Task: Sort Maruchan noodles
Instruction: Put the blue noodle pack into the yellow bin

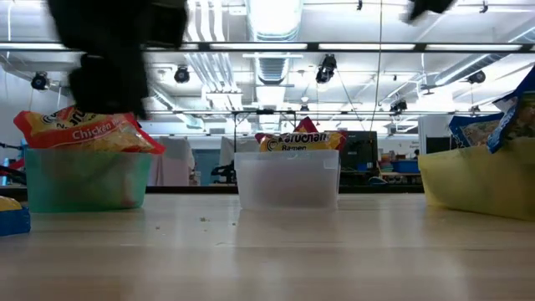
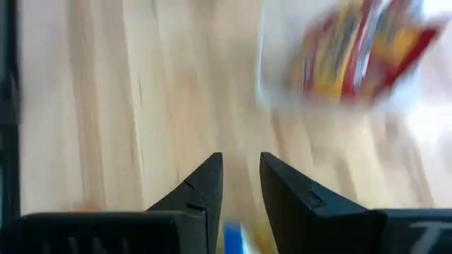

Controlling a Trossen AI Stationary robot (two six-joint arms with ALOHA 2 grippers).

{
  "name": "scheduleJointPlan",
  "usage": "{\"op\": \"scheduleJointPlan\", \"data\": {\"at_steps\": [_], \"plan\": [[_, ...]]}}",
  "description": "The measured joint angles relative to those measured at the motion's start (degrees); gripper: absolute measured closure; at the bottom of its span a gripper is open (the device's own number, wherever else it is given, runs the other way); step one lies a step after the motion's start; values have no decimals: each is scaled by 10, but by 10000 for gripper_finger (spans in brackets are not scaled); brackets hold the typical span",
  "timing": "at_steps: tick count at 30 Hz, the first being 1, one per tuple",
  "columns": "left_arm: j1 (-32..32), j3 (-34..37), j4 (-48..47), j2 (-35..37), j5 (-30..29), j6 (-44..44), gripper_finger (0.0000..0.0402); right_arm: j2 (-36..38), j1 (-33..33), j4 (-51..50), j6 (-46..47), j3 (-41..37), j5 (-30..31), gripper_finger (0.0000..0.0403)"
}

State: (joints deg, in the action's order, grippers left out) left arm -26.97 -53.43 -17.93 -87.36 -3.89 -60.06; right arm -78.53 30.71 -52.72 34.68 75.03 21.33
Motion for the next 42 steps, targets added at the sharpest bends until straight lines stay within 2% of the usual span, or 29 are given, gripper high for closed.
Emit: {"op": "scheduleJointPlan", "data": {"at_steps": [4,10,13,16,18,22,26,29,34,39,42], "plan": [[-69,0,-94,18,-6,-126,295,-15,-1,143,-26,-25,58,321],[-188,0,-162,19,-35,-306,295,-68,-1,304,-32,-65,57,319],[-212,0,-202,19,-41,-328,295,-101,-6,371,-27,-72,58,322],[-218,0,-244,19,-18,-329,295,-138,-13,435,8,-79,54,325],[-227,0,-256,19,0,-320,295,-164,-21,455,42,-80,29,325],[-262,0,-273,20,8,-325,295,-198,-44,489,84,-80,-79,321],[-300,1,-301,20,10,-404,295,-210,-63,526,97,-80,-141,309],[-314,9,-295,19,-3,-453,295,-209,-72,527,94,-80,-154,297],[-316,10,-267,14,-58,-454,295,-209,-74,526,90,-80,-158,277],[-310,11,-280,-16,-60,-459,295,-210,-74,525,79,-80,-159,264],[-302,11,-248,-37,-60,-450,295,-210,-74,525,73,-80,-158,261]]}}
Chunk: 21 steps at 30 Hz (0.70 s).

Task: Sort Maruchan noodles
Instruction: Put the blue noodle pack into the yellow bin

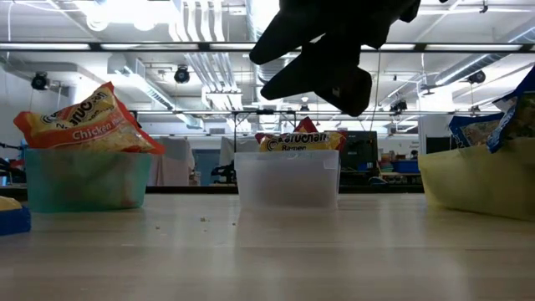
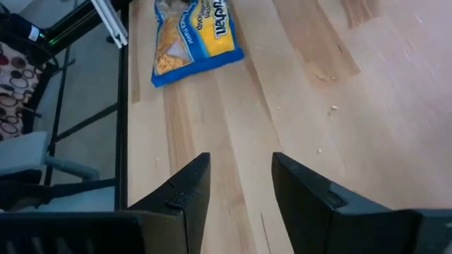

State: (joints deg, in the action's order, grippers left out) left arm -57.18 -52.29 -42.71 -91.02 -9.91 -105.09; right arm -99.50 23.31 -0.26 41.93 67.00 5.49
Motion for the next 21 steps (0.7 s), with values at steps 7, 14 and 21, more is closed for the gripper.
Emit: {"op": "scheduleJointPlan", "data": {"at_steps": [7,14,21], "plan": [[29,0,50,-34,-5,69,295,0,0,-1,-1,0,0,259],[85,0,84,-45,-52,178,295,0,0,-10,11,0,-1,258],[144,0,143,-45,-78,315,295,0,-2,-33,63,-10,0,253]]}}
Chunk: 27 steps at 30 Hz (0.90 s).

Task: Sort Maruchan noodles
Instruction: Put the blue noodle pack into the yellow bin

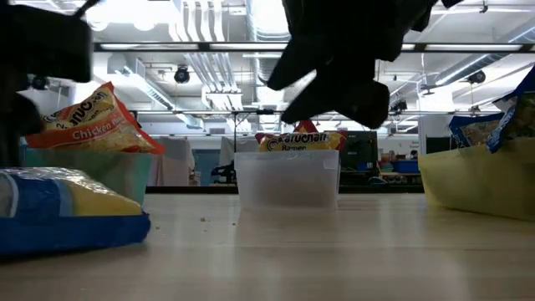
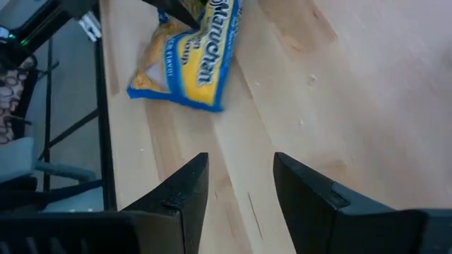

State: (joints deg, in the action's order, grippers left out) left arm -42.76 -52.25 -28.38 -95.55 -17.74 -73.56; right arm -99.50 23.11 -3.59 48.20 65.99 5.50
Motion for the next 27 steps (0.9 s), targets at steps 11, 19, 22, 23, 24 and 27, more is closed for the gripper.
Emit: {"op": "scheduleJointPlan", "data": {"at_steps": [11,19,22,23,24,27], "plan": [[69,11,191,-67,-7,157,295,-1,-14,17,62,-19,-71,227],[108,13,260,-88,-39,238,295,-1,-14,18,89,-31,-75,215],[126,14,278,-88,-43,268,295,-1,-14,19,93,-37,-75,215],[133,14,285,-88,-44,279,295,-1,-14,25,96,-40,-75,215],[140,14,291,-88,-47,290,295,-1,-14,28,98,-42,-75,215],[165,14,311,-88,-55,323,295,-1,-14,26,99,-47,-70,215]]}}
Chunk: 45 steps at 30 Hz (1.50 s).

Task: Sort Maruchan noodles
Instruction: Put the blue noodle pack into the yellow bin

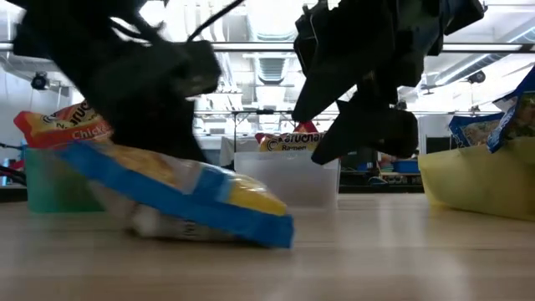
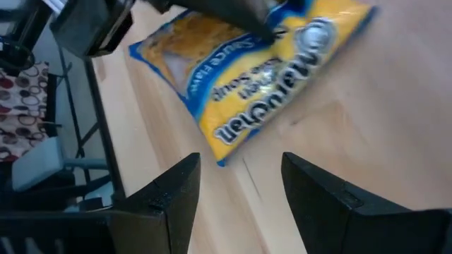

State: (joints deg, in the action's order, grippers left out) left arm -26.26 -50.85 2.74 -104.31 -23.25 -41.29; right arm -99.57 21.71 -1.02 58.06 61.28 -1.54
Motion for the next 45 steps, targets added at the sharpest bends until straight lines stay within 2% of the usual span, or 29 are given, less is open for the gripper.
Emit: {"op": "scheduleJointPlan", "data": {"at_steps": [4,9,14,19,25,28,35,40,45], "plan": [[23,-1,13,4,3,29,295,0,0,1,0,-3,0,215],[23,-16,-62,63,22,44,295,0,0,1,0,-11,1,215],[-17,-14,-154,139,28,-61,295,0,0,2,13,-35,4,215],[-68,6,-162,161,10,-235,295,0,0,65,24,-69,16,216],[-93,42,-133,156,-18,-402,295,0,-3,118,21,-94,17,216],[-94,70,-68,146,-10,-454,295,0,-4,140,27,-103,25,216],[-94,140,106,114,-7,-523,295,0,-4,166,50,-118,65,216],[-94,160,130,88,-1,-577,295,0,-4,165,58,-120,82,216],[-92,155,152,64,-2,-572,295,-1,-4,166,73,-120,101,216]]}}
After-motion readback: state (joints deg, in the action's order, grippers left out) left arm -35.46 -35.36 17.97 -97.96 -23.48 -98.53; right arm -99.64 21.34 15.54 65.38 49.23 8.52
